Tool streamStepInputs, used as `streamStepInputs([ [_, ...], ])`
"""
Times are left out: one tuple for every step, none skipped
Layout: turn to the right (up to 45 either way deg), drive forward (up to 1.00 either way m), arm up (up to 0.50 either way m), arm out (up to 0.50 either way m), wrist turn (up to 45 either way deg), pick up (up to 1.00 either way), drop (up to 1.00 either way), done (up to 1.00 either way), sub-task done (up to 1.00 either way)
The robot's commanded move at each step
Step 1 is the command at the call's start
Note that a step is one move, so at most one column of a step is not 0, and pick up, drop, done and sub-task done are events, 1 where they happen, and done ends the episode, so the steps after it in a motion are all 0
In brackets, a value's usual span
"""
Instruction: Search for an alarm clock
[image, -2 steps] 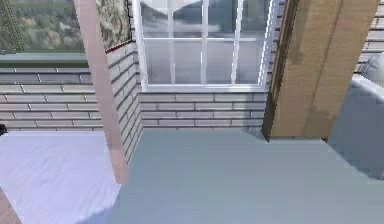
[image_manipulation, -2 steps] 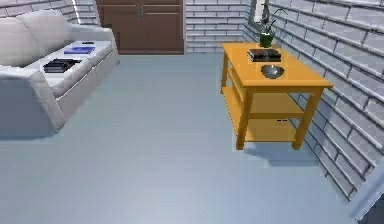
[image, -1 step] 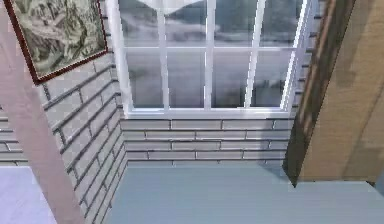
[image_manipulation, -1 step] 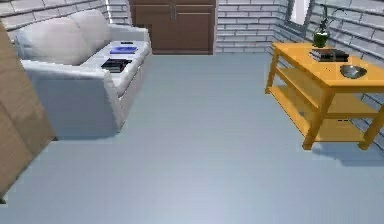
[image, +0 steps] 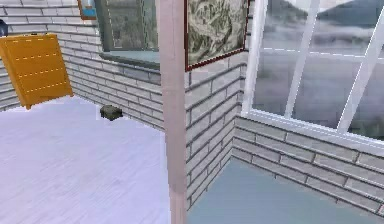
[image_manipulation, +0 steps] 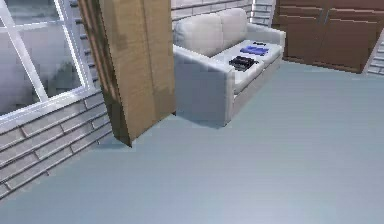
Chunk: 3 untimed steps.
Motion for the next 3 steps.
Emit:
streamStepInputs([
  [0.0,0.40,0.00,0.00,0.0,0.00,0.00,0.00,0.00],
  [-45.0,0.00,0.00,0.00,0.0,0.00,0.00,0.00,0.00],
  [-6.0,0.00,0.00,0.00,0.0,0.00,0.00,0.00,0.00],
])
